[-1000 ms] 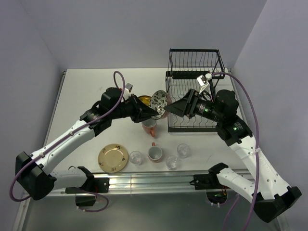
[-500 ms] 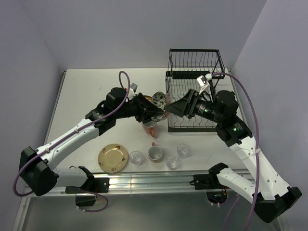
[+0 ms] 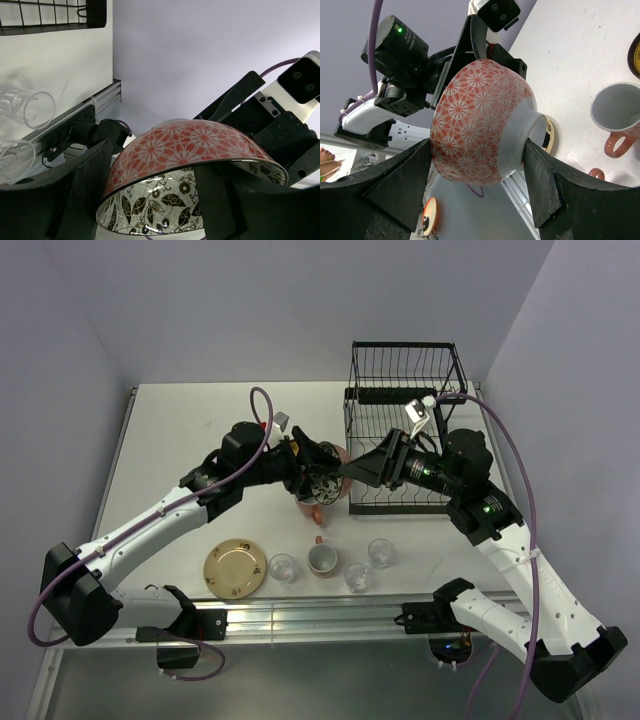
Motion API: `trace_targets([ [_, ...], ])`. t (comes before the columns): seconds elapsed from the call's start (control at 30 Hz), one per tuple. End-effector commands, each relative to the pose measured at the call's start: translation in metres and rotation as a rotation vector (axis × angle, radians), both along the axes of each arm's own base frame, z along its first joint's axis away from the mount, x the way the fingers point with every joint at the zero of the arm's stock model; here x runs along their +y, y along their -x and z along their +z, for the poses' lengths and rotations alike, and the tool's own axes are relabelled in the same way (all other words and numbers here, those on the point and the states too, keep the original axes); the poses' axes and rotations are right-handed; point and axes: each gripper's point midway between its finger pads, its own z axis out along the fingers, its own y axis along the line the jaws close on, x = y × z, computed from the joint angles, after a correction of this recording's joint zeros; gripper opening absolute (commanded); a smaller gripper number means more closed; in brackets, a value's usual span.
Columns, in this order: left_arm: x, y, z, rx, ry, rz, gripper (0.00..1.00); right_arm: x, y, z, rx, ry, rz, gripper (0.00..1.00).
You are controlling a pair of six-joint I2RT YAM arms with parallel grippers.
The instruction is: Load the mixed dishes into the dish rack
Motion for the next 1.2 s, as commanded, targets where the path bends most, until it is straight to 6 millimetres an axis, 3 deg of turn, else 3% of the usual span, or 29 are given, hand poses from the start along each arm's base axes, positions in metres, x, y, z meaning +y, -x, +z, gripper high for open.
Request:
trace_targets([
  [0.0, 0.001, 0.004, 0.021, -0.05, 0.048, -0.011, 0.7, 0.0, 0.005, 0.021, -0.076, -0.036, 0.013, 0.0],
  [0.1, 0.003, 0.006, 0.019, -0.043, 0.049, -0.017, 0.61, -0.001, 0.004, 0.017, -0.062, -0.023, 0.007, 0.0],
  [0.2, 0.004, 0.007, 0.017, -0.044, 0.049, -0.023, 0.2, 0.001, 0.006, 0.013, -0.037, -0.013, 0.024, 0.0],
  [0.23, 0.004, 0.006, 0.017, -0.044, 0.047, -0.024, 0.0, 0.001, 0.007, 0.012, -0.034, -0.009, 0.027, 0.0],
  [0.4, 0.006, 0.004, 0.016, -0.085, -0.013, -0.026, 0.0, 0.001, 0.012, 0.002, -0.008, 0.025, 0.056, 0.0],
  [0.5, 0.008, 0.001, 0.018, -0.12, -0.055, -0.024, 0.0, 0.005, 0.015, 0.0, 0.021, 0.032, 0.095, 0.14],
  [0.6, 0.008, -0.001, 0.016, -0.137, -0.081, -0.025, 0.0, 0.009, 0.018, 0.007, 0.034, 0.0, 0.125, 0.41],
  [0.7, 0.01, 0.0, 0.016, -0.151, -0.085, -0.019, 0.0, 0.01, 0.022, 0.018, 0.044, -0.045, 0.14, 0.5],
  [1.03, 0.016, -0.006, 0.023, -0.23, -0.104, 0.013, 0.0, 0.013, 0.026, 0.028, 0.121, -0.13, 0.149, 0.67],
  [1.17, 0.021, -0.008, 0.026, -0.278, -0.13, 0.028, 0.0, 0.013, 0.023, 0.025, 0.14, -0.135, 0.13, 0.68],
])
